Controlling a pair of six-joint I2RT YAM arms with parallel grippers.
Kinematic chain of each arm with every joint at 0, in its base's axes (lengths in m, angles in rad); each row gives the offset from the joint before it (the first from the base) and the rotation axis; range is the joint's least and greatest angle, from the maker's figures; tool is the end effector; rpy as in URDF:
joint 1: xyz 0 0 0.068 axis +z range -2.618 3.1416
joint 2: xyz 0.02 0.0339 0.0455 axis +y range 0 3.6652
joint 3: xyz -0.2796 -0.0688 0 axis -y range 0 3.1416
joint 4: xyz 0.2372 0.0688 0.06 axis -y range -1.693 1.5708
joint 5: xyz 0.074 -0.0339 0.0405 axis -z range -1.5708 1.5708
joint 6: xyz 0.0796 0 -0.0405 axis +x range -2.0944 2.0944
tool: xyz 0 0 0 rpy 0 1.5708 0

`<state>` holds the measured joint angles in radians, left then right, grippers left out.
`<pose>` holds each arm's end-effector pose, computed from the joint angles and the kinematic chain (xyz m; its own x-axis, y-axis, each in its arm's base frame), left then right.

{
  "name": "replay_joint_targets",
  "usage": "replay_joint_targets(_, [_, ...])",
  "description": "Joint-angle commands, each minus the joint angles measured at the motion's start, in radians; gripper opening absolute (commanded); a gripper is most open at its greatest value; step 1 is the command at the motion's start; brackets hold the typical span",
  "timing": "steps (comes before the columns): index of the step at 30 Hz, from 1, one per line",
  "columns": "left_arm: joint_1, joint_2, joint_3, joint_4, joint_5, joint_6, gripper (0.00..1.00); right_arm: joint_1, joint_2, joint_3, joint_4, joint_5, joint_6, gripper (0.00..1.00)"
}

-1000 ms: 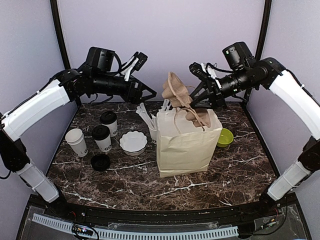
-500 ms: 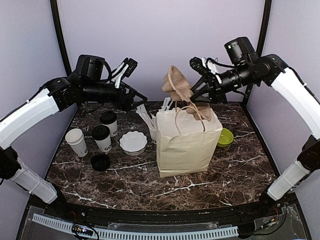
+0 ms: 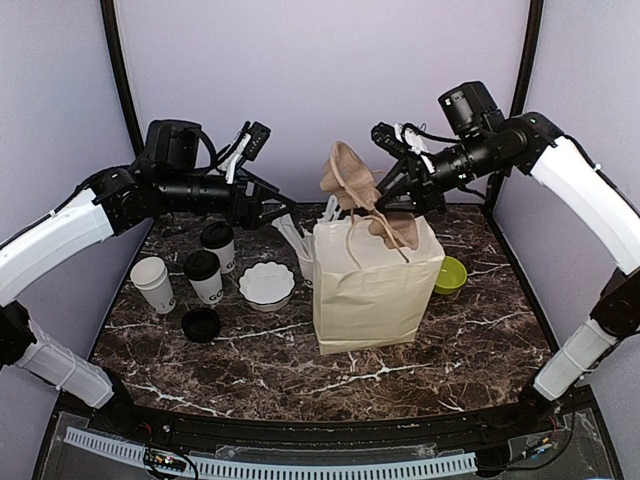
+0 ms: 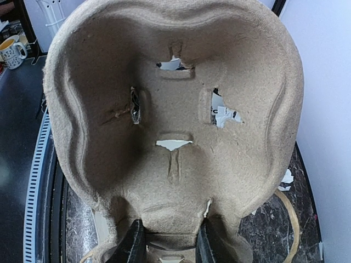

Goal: Pack the takeout coffee

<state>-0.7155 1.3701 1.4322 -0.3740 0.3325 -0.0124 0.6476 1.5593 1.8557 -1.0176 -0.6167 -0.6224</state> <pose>0.2391 -0.2422 0.4163 -0.2422 0.1950 -0.9504 0.8516 0.5121 -0.1120 0.2358 0.2361 0.4280 0.0610 -0.5502 -0.8328 -0.9883 0.0835 -0.1276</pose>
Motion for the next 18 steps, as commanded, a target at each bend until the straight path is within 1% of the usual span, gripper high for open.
replay_joint_targets(1, [-0.001, -0.09, -0.135, 0.298, 0.299, -0.109, 0.71, 0.006, -0.059, -0.024, 0.058, 0.004, 0.049, 0.26])
replay_joint_targets(2, [-0.003, -0.096, -0.19, 0.355, 0.34, -0.155, 0.72, 0.006, -0.062, -0.026, 0.061, 0.008, 0.055, 0.26])
replay_joint_targets(3, [-0.006, -0.107, -0.217, 0.455, 0.347, -0.171, 0.73, 0.005, -0.062, -0.024, 0.062, 0.011, 0.059, 0.27])
replay_joint_targets(4, [-0.009, -0.111, -0.265, 0.5, 0.355, -0.195, 0.73, 0.006, -0.061, -0.024, 0.061, 0.013, 0.063, 0.26])
replay_joint_targets(6, [-0.021, -0.115, -0.328, 0.655, 0.349, -0.205, 0.74, 0.006, -0.061, -0.027, 0.065, 0.022, 0.069, 0.26])
replay_joint_targets(7, [-0.034, -0.11, -0.349, 0.676, 0.336, -0.199, 0.74, 0.005, -0.061, -0.034, 0.067, 0.025, 0.072, 0.26])
replay_joint_targets(9, [-0.053, -0.086, -0.343, 0.692, 0.312, -0.182, 0.75, 0.004, -0.064, -0.039, 0.071, 0.028, 0.077, 0.26])
replay_joint_targets(15, [-0.127, 0.014, -0.28, 0.645, 0.201, -0.129, 0.76, 0.005, -0.075, -0.052, 0.083, 0.043, 0.087, 0.26])
replay_joint_targets(18, [-0.153, 0.076, -0.257, 0.646, 0.175, -0.108, 0.77, 0.004, -0.077, -0.056, 0.089, 0.045, 0.093, 0.26])
